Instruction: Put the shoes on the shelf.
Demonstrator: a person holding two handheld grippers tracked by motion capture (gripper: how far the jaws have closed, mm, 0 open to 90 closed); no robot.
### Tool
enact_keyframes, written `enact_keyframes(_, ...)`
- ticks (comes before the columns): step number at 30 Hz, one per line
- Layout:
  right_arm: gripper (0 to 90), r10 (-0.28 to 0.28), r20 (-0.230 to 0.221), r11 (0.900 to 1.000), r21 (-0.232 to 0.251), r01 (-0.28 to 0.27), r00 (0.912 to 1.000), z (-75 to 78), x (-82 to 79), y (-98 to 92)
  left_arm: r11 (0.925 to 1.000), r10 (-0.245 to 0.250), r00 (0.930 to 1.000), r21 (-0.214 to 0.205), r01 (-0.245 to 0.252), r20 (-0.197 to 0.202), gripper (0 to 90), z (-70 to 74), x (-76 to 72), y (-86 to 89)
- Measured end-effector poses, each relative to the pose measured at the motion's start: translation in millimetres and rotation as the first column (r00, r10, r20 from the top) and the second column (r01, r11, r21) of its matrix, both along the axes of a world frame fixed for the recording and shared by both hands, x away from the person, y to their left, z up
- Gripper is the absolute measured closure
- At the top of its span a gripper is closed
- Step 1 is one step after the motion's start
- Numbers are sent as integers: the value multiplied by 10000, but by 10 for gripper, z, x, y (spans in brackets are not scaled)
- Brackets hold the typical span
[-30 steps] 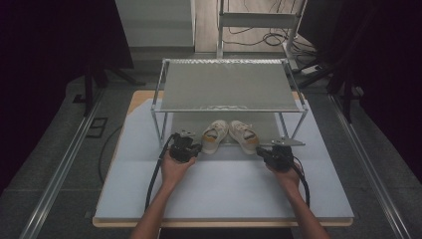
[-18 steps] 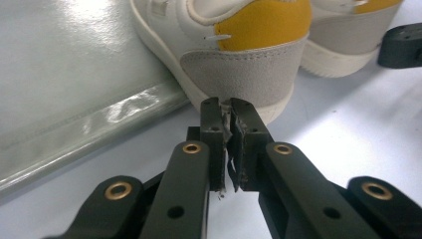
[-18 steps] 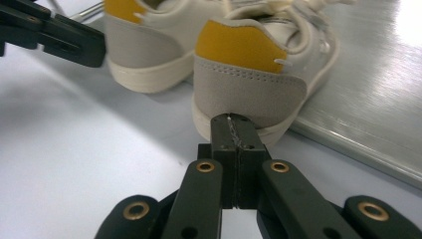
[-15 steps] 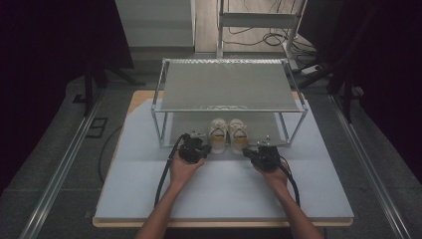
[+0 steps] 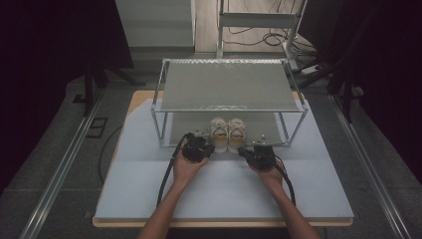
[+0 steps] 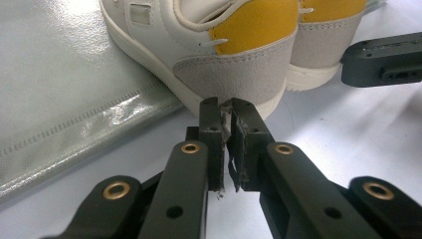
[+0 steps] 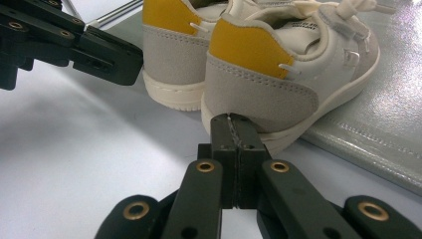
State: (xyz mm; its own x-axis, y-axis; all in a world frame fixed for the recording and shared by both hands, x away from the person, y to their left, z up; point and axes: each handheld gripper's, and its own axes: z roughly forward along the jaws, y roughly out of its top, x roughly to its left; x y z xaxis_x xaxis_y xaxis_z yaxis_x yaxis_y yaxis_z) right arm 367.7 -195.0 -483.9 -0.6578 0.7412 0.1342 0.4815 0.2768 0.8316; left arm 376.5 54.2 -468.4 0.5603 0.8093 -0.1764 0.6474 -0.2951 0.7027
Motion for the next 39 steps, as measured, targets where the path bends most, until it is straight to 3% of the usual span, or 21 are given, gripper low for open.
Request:
enact_keyframes(14,894,-2,10,10000,-47,2,10000,1,9,12,9996,282,9995,1,-282,-116,830,-25,265,-34)
enact_keyframes(20,896,-51,25,10000,-77,52,10000,6,35,22,9997,251,9996,-26,-251,-116,835,-30,291,-33)
enact_keyframes(30,896,-520,117,9985,-166,522,9986,16,225,36,9996,267,9996,-49,-268,-101,840,-34,293,-42)
enact_keyframes(39,895,-1217,-15,9921,-324,1216,9926,-87,446,58,9997,250,9996,-57,-251,-96,839,-38,295,-45)
